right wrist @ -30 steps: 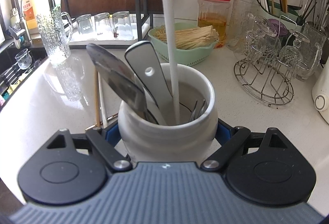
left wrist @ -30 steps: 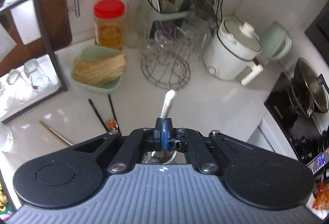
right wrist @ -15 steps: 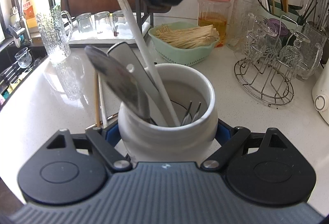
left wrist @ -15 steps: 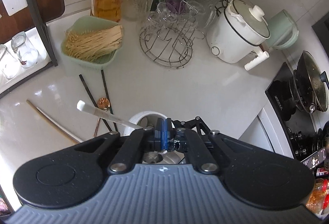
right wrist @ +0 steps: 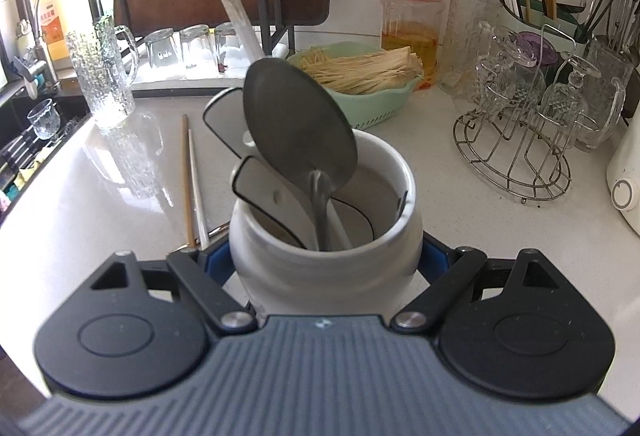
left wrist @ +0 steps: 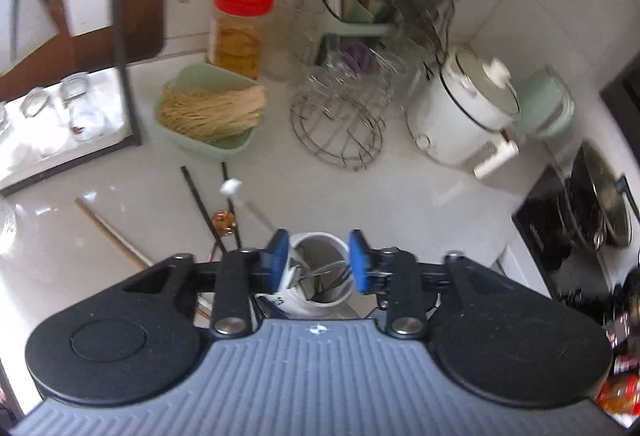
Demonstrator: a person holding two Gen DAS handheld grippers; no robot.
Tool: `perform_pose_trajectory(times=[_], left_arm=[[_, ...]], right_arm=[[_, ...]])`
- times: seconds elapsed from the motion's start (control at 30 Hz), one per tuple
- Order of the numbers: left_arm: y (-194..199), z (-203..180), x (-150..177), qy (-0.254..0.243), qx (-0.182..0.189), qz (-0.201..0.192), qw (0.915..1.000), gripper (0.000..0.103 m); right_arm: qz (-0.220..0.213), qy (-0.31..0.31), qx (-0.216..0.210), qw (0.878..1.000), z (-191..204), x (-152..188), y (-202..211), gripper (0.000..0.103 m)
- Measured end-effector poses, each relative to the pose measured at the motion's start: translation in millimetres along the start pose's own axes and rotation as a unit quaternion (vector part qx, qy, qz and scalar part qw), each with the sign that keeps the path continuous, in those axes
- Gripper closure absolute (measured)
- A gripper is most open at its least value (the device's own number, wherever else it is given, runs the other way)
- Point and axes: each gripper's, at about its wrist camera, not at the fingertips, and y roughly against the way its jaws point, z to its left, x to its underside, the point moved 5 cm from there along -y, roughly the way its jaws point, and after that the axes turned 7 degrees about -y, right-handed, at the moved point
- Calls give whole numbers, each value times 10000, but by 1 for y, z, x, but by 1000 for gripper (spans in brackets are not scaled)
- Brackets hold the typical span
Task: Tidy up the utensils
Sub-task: 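Lower the white chopstick into the jar and open the left tool, then move the left tool down to the wooden chopstick on the counter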
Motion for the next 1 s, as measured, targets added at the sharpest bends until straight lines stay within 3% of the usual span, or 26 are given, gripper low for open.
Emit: perform_pose_trajectory(times=[0.13,0.27,0.5,0.7,0.83,1.0], left_arm=[[18,12,13,33,-334,-334,9989,36],[39,26,27,46,-740,-922,9930,36],[52,60,62,776,-1065,-1351,9820,36],[39,93,94,1388,-1345,-1330,9721,36],[18,112,114,1706,-1557,-1195,9656,36],[-9,130,132,1982,-1666,-954,9612,36]], right_arm=[[-53,-201,-132,9997,-5,-4,1,0],[-104,-291,-136,9994,-10,-8,2,0],[-184,-143,-117,9997,-8,-8,6,0],[-164,-60,-109,9998,-5,-7,6,2],[-150,33,-151,9998,-2,-6,5,13],[-116,95,-95,9998,1,-7,3,12]])
